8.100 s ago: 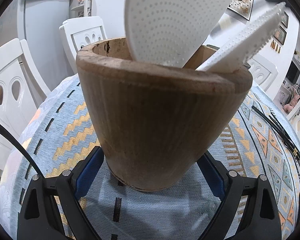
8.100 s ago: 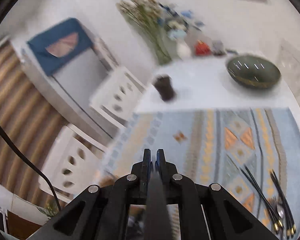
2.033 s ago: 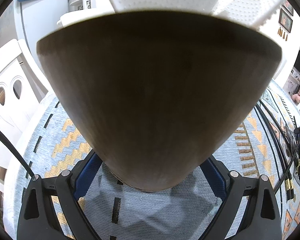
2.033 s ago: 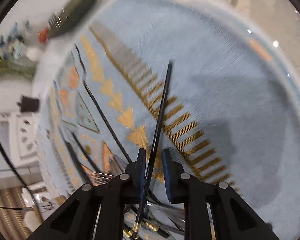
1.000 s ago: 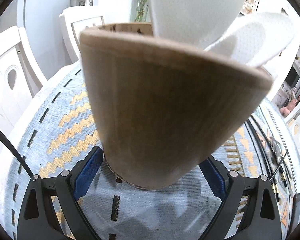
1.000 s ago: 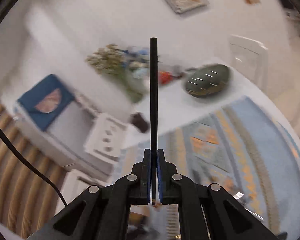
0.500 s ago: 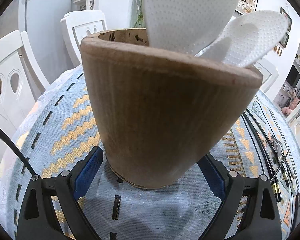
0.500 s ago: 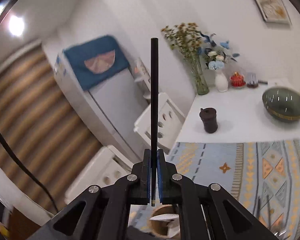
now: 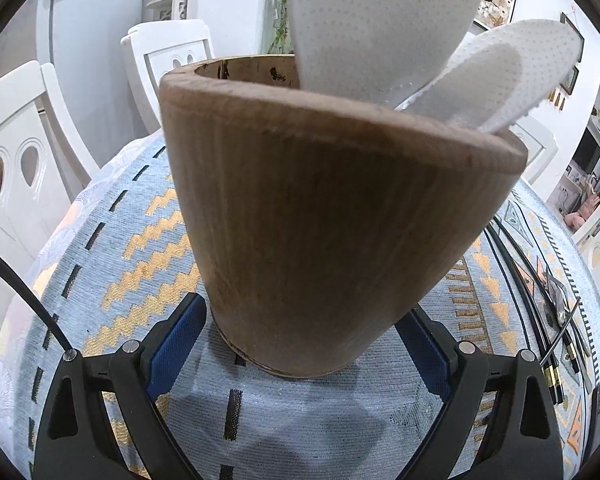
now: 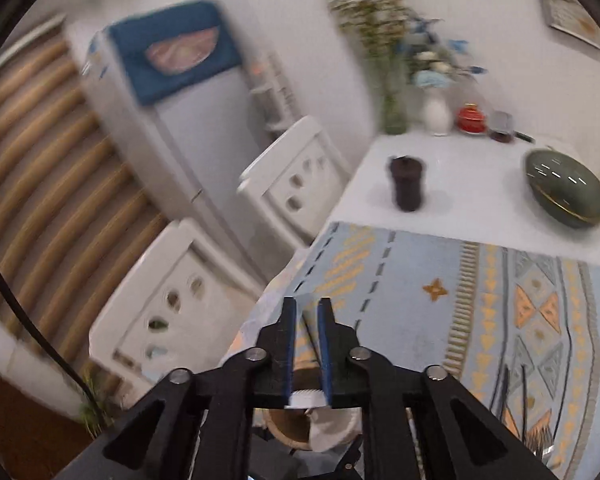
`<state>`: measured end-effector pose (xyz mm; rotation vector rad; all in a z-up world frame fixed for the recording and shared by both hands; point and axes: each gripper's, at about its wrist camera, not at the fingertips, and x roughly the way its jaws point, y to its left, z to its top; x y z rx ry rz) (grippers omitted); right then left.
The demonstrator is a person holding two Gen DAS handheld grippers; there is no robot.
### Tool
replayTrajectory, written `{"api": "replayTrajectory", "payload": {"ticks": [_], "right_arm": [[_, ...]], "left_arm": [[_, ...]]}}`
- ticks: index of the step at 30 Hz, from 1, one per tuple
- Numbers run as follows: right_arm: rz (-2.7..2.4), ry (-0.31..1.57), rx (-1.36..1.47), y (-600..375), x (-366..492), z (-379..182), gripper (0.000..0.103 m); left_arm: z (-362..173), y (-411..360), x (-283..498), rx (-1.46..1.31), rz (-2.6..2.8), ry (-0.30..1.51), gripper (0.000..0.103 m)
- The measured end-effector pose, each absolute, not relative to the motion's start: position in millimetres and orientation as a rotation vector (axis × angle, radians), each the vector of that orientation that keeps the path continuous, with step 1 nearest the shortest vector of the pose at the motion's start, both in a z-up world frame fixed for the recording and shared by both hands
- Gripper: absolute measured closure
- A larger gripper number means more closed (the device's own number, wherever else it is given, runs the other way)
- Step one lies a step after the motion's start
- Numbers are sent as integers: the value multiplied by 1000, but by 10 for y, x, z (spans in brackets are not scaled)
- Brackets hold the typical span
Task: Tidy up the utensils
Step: 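Lower the chopstick into the wooden cup and open the right gripper, then move the right gripper to the pile and grasp another black chopstick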
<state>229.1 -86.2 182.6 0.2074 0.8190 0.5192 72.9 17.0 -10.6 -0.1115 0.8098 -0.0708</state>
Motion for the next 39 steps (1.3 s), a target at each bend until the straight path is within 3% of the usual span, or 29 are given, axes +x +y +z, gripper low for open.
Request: {"api": "replayTrajectory", "payload": {"ticks": [3,9,19,31,36,39], "right_arm": [[506,731,307,-1184,2187,2026,52],[361,581,424,-2005,1949,2392,50],[114,643,616,-3220,1615,2146,50],[-35,1201,748,-3201,1479,375,50],[-46,1311,780,-3123,1472,-3,67],[-64,1339,838,-3152,1489,-144,70]], "left_arm": [[-110,169,747,-110,-72,812,9],[-122,151,767,-105,-75,820,9],[-128,155,805,-103,-70,830,9],[-143,152,858,-96,-60,845,9],[-148,173,880,-97,-60,848,9],[-153,175,884,-97,-59,850,9]]}}
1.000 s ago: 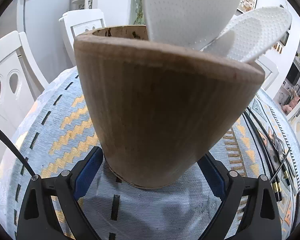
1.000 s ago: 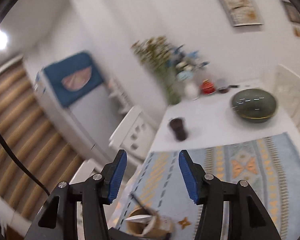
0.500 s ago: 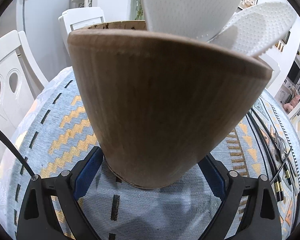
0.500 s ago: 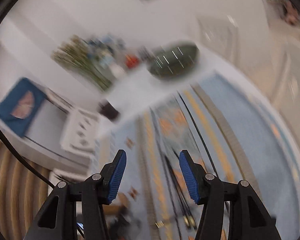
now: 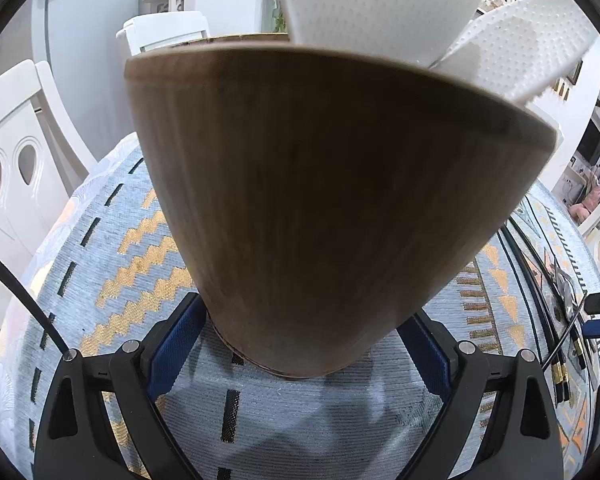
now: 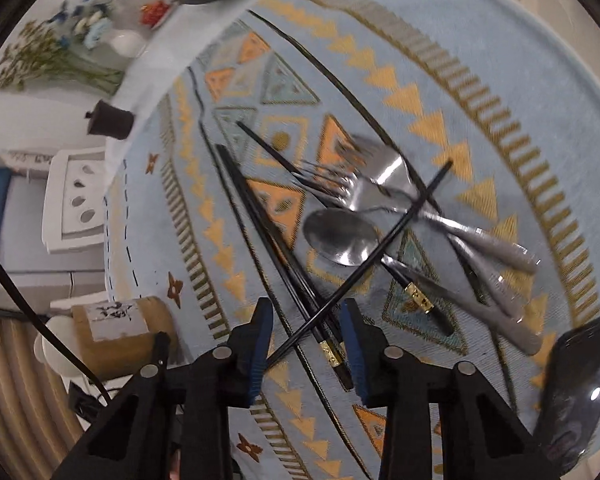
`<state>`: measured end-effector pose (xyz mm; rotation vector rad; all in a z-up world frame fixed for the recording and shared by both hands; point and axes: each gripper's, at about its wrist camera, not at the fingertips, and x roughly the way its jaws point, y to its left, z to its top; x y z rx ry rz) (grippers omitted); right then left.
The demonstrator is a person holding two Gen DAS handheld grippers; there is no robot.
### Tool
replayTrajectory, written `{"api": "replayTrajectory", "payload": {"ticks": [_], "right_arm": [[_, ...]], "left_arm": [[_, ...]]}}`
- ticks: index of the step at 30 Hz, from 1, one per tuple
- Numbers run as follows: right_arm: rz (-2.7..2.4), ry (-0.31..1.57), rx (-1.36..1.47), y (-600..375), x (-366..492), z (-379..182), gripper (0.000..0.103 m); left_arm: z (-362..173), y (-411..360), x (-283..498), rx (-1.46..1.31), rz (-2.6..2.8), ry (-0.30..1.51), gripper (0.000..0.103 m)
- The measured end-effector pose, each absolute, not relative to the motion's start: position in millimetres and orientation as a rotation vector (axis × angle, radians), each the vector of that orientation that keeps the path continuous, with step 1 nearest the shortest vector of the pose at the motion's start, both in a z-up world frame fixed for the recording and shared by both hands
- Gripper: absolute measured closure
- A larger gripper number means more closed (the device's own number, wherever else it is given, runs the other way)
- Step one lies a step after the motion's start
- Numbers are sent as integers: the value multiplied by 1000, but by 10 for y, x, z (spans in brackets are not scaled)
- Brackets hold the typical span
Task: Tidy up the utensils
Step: 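Move the right gripper to the pile and grasp another black chopstick, then lift the black chopstick upright with the right gripper toward the cup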
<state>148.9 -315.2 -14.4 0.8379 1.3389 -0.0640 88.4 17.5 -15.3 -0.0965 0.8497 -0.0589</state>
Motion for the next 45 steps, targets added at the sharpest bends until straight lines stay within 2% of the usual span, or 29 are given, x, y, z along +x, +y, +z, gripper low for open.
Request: {"api": "replayTrajectory", "payload": {"ticks": [14,16,18,32,45], "right_arm": [[-147,1372,886,-3208,1541,-425,73],[-147,1367,873,-3178,1559,-418,76],[-148,1370,861,-3155,1569,-418,85],[-187,1360,920,-3187,1554,-495,90],[-125,1271,936,-3220,1430,-385,98]], "left_arm": [[-153,175,885,-96,-59,850,9],[-153,176,887,-96,-59,850,9],[-154,178,888,-96,-59,851,9],[-150,174,897,-96,-59,851,9],[-157,174,888,-100,-60,849,9]]}}
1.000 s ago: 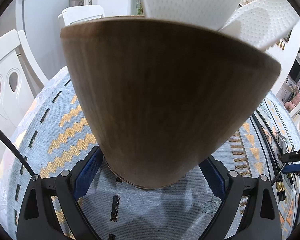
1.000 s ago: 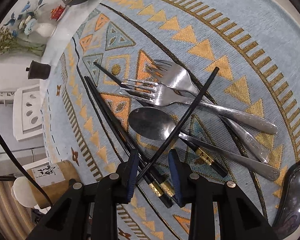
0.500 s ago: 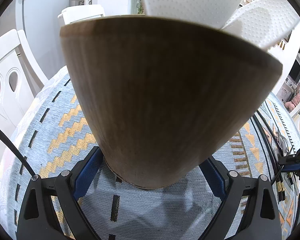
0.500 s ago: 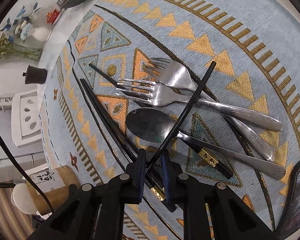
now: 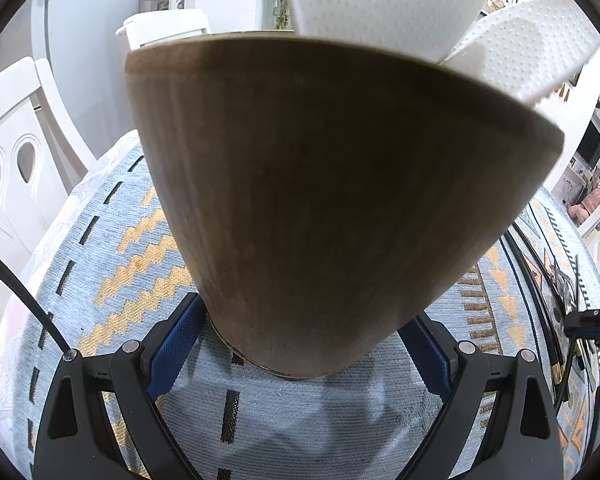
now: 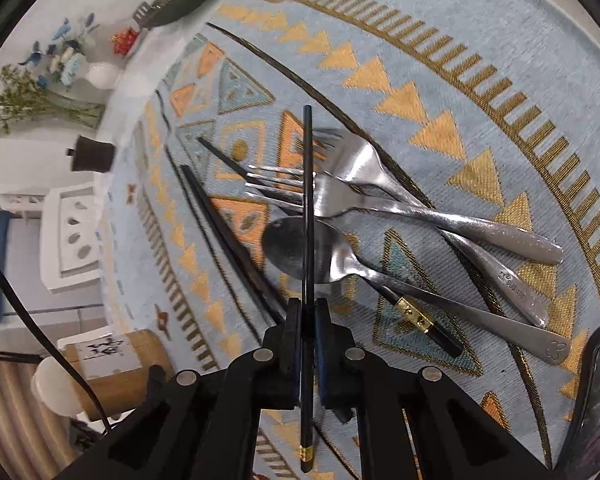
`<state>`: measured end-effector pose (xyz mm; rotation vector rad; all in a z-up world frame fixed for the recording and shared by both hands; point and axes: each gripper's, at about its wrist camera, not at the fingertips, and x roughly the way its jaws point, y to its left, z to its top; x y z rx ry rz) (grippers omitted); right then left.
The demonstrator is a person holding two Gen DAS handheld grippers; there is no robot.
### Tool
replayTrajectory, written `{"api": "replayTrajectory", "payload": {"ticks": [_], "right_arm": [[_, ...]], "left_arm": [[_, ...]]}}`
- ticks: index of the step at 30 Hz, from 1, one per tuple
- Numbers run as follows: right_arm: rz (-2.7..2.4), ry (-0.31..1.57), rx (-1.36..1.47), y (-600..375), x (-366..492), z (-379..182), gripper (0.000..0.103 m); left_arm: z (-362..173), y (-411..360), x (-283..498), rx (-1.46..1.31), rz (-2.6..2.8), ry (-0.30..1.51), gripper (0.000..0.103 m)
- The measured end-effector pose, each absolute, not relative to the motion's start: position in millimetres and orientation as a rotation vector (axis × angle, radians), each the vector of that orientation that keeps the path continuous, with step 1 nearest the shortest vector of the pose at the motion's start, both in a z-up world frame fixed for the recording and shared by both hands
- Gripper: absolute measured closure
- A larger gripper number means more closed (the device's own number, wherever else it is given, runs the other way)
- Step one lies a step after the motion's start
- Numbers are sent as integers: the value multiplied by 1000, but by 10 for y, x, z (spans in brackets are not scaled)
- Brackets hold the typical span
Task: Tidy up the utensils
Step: 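Lift the black chopstick upright with the right gripper toward the cup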
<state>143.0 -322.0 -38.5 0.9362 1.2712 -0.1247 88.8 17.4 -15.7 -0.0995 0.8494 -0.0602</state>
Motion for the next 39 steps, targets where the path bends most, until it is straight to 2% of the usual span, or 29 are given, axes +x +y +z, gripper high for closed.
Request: {"api": "replayTrajectory", "payload": {"ticks": [17,32,39], "right_arm": [[26,1058,818,-3066,1501,459,98],[306,692,654,-2439,1996,2113,98],[482,611,591,-1834,2160,2583,98]], "left_arm": [[-154,182,890,-101,-61,849,9],[-151,194,876,-105,-63,848,9],[-149,193,875,-106,-63,848,9]]}}
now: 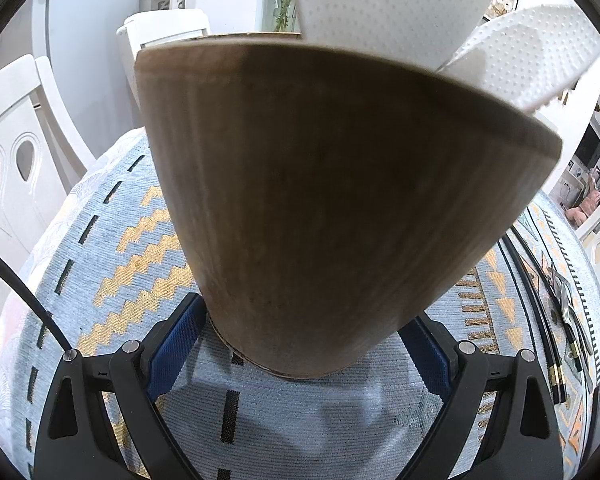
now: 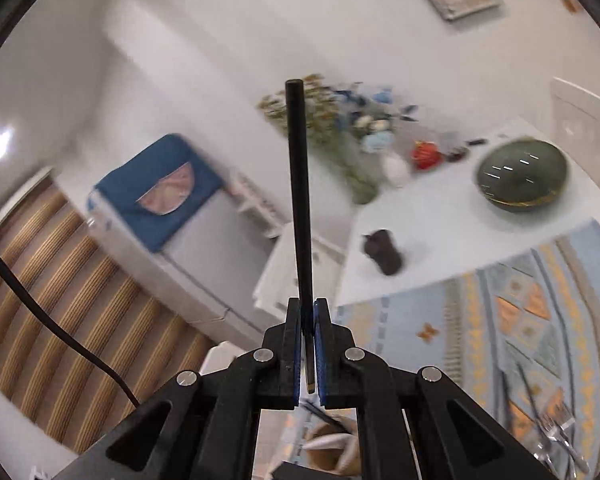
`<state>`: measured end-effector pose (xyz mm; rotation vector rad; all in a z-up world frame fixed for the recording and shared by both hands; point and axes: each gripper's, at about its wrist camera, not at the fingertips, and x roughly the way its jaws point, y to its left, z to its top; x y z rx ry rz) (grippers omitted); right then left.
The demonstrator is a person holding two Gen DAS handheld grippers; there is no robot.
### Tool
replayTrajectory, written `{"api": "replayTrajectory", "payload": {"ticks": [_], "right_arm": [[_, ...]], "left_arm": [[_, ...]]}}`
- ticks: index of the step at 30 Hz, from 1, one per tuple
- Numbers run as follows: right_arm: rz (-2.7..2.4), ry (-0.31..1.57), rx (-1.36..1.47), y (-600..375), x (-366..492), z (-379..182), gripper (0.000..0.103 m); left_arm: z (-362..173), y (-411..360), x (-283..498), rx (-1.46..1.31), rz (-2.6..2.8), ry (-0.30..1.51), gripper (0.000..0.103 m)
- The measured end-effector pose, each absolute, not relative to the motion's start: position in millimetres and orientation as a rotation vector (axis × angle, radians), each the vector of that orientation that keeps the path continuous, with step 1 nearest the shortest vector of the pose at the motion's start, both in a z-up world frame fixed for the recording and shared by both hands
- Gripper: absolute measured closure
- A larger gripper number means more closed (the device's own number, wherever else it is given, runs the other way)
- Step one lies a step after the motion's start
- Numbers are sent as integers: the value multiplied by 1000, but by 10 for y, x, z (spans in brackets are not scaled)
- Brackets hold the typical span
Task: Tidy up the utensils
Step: 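Lift the black chopstick upright with the right gripper toward the cup, then lower the chopstick into the wooden cup and open the right gripper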
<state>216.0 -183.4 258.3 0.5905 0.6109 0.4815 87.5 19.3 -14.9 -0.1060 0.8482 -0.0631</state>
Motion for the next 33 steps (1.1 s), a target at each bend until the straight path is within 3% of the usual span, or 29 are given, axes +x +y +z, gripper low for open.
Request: {"api": "replayTrajectory", "payload": {"ticks": [18,33], "right_arm": [[539,781,257,-725,2260,1977,98],[524,843,158,-586,2274,1785,97]], "left_arm": [[-93,157,767,-109,-74,800,9],[-82,244,785,-116,-85,788,9]]}}
